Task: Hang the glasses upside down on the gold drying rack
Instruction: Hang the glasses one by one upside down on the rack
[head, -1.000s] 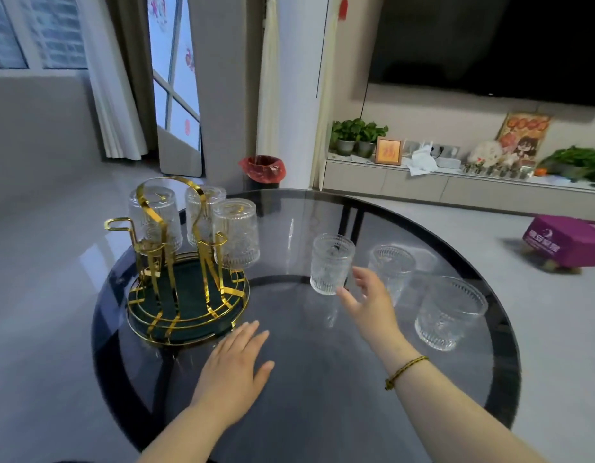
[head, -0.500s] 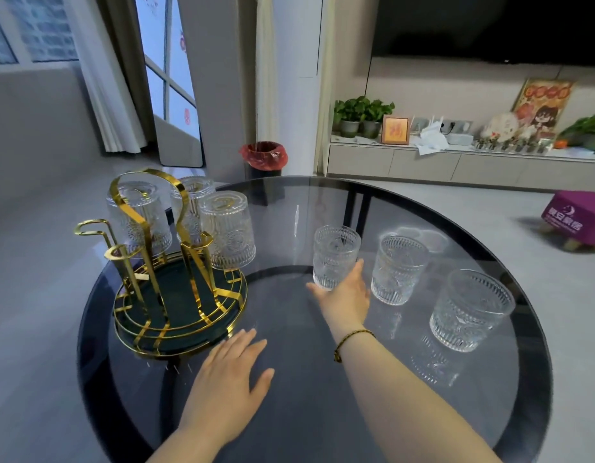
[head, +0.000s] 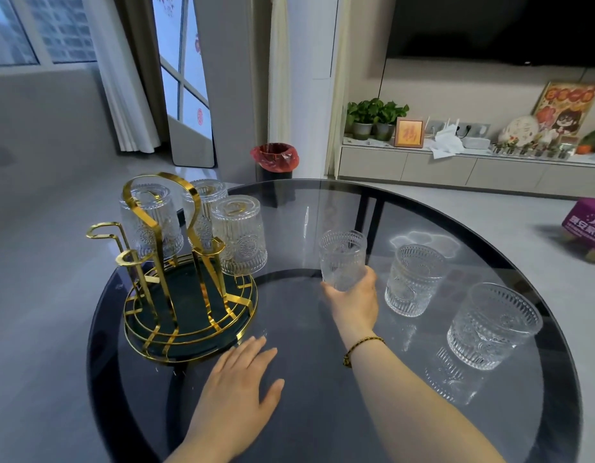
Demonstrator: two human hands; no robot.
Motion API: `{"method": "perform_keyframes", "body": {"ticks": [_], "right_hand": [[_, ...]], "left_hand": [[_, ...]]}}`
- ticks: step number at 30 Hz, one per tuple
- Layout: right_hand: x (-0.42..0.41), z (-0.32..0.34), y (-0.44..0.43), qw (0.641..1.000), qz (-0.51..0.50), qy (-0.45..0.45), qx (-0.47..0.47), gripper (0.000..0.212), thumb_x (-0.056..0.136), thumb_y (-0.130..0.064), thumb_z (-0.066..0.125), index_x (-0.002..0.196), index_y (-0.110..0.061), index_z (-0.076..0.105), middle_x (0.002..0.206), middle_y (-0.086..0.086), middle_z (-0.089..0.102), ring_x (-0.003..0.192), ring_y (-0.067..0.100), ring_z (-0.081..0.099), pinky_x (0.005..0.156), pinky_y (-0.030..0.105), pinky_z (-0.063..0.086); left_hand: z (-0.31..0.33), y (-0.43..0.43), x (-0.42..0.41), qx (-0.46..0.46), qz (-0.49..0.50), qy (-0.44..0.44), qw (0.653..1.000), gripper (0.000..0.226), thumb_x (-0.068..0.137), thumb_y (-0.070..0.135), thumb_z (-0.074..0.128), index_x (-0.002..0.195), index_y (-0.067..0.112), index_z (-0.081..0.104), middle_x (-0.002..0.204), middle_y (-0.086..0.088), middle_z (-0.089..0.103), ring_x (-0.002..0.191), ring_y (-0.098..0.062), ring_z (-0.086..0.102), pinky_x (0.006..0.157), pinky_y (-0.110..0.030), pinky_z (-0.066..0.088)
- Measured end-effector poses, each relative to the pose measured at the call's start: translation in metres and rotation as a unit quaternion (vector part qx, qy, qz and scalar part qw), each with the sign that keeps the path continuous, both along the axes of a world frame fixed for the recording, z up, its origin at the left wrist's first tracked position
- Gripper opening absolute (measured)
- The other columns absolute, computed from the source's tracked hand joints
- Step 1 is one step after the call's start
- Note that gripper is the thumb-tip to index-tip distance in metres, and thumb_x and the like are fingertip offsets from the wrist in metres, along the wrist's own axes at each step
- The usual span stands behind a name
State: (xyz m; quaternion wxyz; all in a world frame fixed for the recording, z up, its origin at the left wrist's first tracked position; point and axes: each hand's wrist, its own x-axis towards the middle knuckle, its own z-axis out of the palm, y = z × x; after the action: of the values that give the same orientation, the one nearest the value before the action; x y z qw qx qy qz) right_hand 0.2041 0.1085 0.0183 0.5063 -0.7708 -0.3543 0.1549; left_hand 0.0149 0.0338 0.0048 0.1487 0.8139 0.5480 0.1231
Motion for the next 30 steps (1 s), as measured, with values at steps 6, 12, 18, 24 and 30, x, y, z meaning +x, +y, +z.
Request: {"method": "perform_keyframes", "body": {"ticks": [6,12,18,24,30], "right_hand": [[-0.002,0.02,-0.022,0.989,0.084,0.065,0.106,0.069,0.066,-0.023,0.073,0.123,-0.02,0.034,0.116,-0.009,0.036,0.101,0.005,0.037,0.083,0.02,0.033],[0.006,0.065,-0.056,0.972,0.209,-0.028,0.102,0.07,0.064,-0.022,0.074,0.123,-0.024,0.037,0.116,-0.009,0.032,0.104,0.004,0.036,0.086,0.018,0.031],[0.007,0.131,-0.08,0.925,0.356,-0.109,0.073,0.064,0.061,-0.021,0.075,0.111,-0.031,0.037,0.11,-0.012,0.04,0.107,0.013,0.044,0.093,0.027,0.037],[-0.022,0.192,-0.071,0.859,0.441,-0.261,0.011,0.071,0.063,-0.027,0.073,0.122,-0.027,0.032,0.112,-0.011,0.037,0.101,0.007,0.042,0.079,0.012,0.036],[-0.064,0.215,-0.051,0.801,0.496,-0.335,-0.022,0.071,0.064,-0.025,0.074,0.12,-0.026,0.03,0.11,-0.007,0.037,0.099,0.008,0.041,0.064,0.002,0.037]], "left_hand": [[0.003,-0.003,0.0,0.012,-0.006,-0.014,1.0,0.049,0.091,0.046,0.034,0.137,0.033,0.023,0.151,0.012,0.016,0.138,-0.004,0.007,0.112,-0.025,-0.001],[0.008,-0.009,-0.003,0.021,-0.005,-0.041,0.999,0.044,0.091,0.042,0.038,0.133,0.031,0.033,0.149,0.011,0.025,0.137,-0.004,0.014,0.113,-0.025,0.004],[0.015,-0.025,-0.031,0.101,0.034,-0.117,0.987,0.033,0.089,0.031,0.049,0.121,0.027,0.051,0.136,0.009,0.047,0.131,-0.008,0.033,0.109,-0.026,0.018],[0.018,-0.021,-0.082,0.156,0.117,-0.114,0.974,0.037,0.08,0.014,0.064,0.117,0.013,0.057,0.129,-0.008,0.054,0.125,-0.027,0.044,0.105,-0.043,0.031],[0.007,-0.006,-0.105,0.109,0.153,-0.109,0.976,0.058,0.088,0.037,0.048,0.138,0.02,0.023,0.151,-0.002,0.019,0.14,-0.019,0.013,0.115,-0.033,0.005]]}}
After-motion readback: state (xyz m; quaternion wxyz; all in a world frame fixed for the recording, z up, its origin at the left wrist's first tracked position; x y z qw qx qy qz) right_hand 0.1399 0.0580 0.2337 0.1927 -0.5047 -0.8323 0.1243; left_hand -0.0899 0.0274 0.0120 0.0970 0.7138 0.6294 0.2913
